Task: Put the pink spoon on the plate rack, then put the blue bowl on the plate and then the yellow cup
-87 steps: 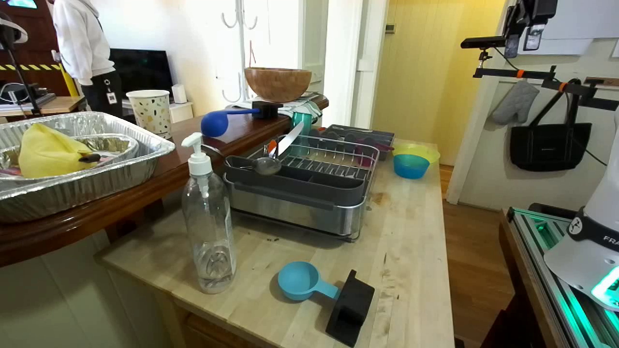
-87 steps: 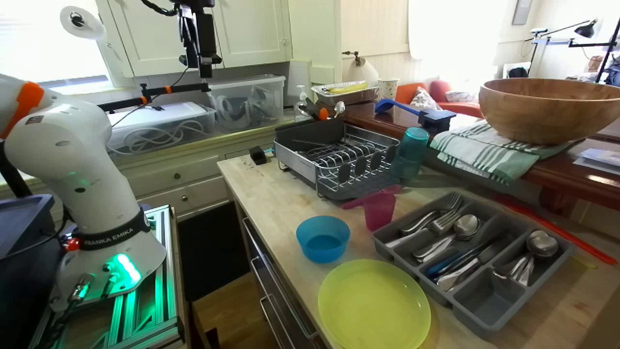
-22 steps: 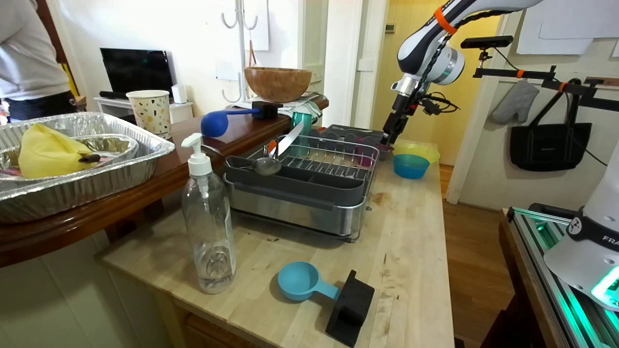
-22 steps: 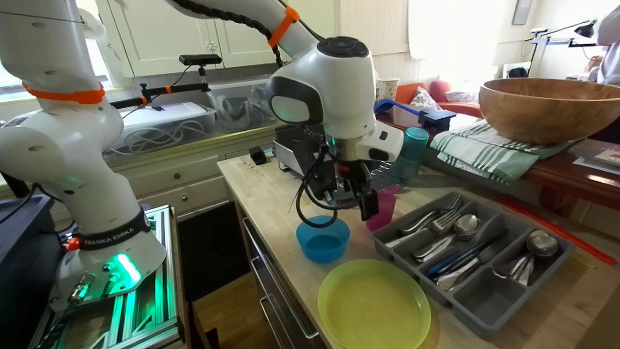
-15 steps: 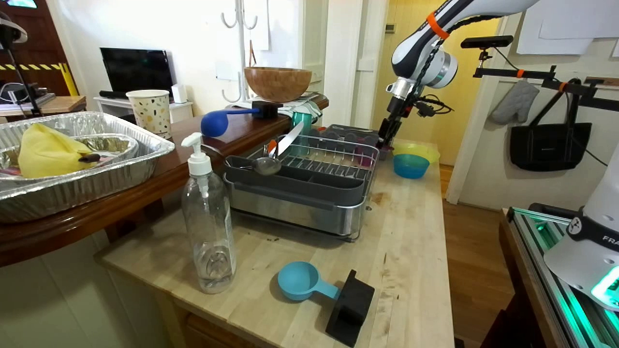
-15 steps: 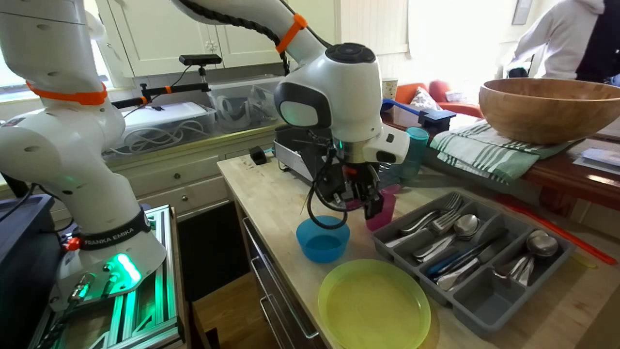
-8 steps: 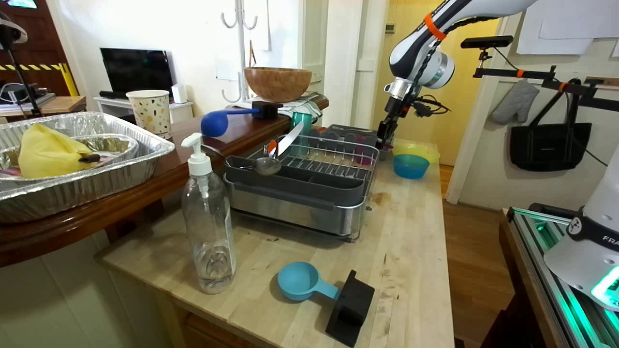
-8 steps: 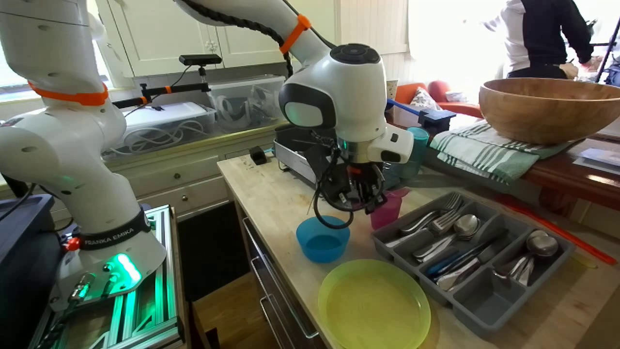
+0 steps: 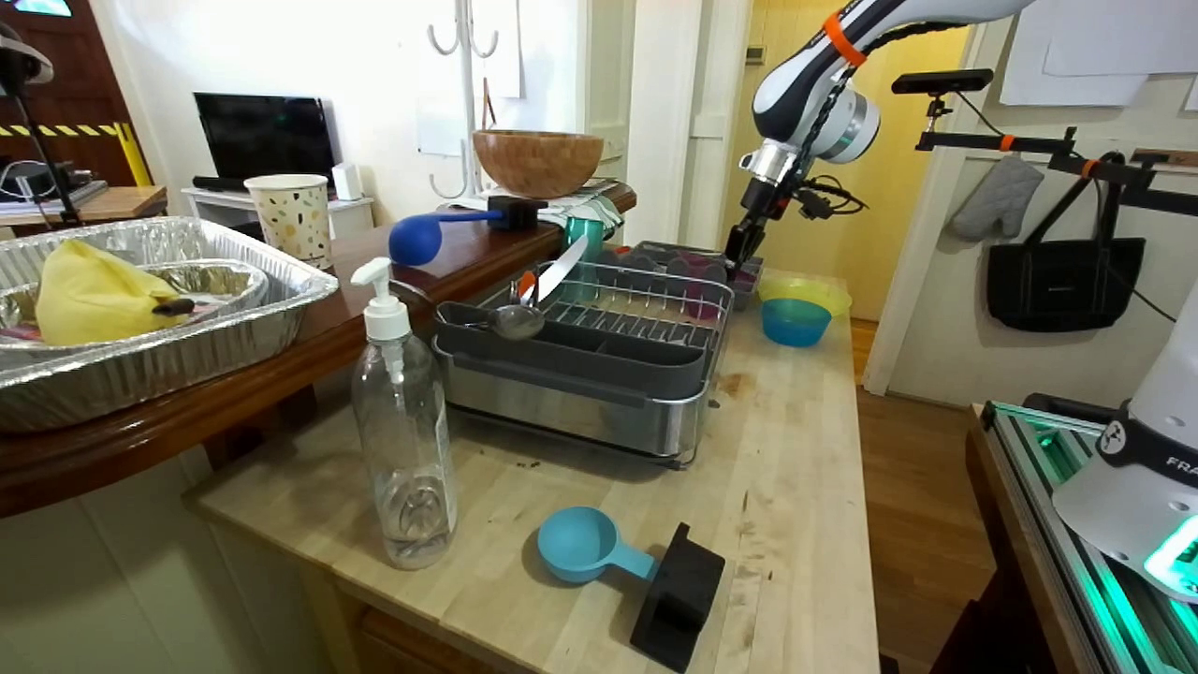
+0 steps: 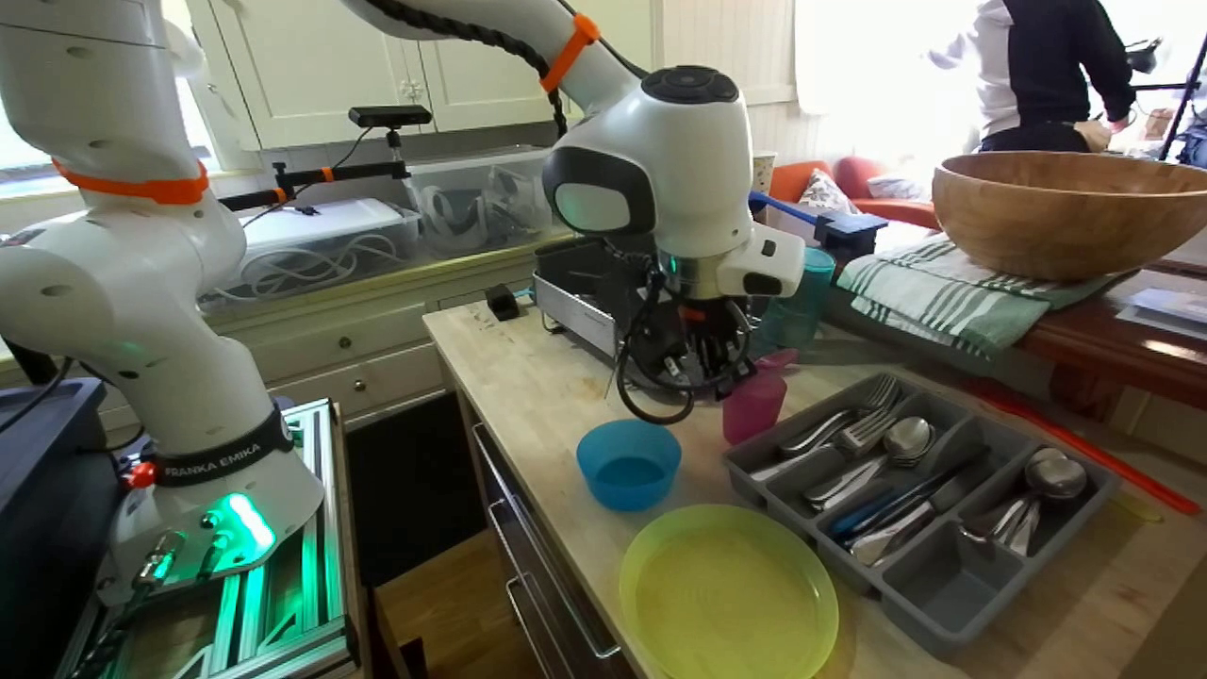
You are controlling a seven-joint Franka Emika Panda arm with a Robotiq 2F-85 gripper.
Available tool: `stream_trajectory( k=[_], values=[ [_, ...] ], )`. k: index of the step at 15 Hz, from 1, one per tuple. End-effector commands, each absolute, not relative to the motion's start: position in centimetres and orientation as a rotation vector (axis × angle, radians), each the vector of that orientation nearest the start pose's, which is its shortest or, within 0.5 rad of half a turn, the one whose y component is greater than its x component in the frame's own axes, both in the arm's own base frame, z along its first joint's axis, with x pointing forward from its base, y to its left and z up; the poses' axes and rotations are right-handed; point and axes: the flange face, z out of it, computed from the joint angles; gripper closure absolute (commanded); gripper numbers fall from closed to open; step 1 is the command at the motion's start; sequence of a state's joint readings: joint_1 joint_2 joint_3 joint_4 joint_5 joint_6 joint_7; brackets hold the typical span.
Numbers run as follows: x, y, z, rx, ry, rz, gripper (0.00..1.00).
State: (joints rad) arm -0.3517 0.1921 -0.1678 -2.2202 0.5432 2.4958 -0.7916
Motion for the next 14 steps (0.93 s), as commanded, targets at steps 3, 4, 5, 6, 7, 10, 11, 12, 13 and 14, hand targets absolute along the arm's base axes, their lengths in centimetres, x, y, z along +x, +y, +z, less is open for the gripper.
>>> stream_trajectory(
  k=[3,4,5,6,7,10,11,12,13,14],
  values=[
    [47.1,-27.1,32.8,-2.894,0.201,-0.365,0.95],
    [46.8,-27.2,33.5,-2.896,0.194,-0.371,0.95],
    [46.3,-27.5,34.3,-2.904,0.188,-0.372,0.95],
    [46.0,-27.9,35.1,-2.911,0.187,-0.379,0.95],
    [45.4,-28.3,36.0,-2.918,0.179,-0.384,0.95],
    [43.8,-30.6,38.2,-2.947,0.139,-0.367,0.95],
    [43.1,-31.5,38.6,-2.942,0.105,-0.353,0.95],
    [42.6,-32.5,38.9,-2.948,0.088,-0.329,0.95],
    [42.1,-33.6,39.1,-2.945,0.067,-0.311,0.95],
    [41.7,-34.6,39.3,-2.945,0.039,-0.29,0.95]
  ],
)
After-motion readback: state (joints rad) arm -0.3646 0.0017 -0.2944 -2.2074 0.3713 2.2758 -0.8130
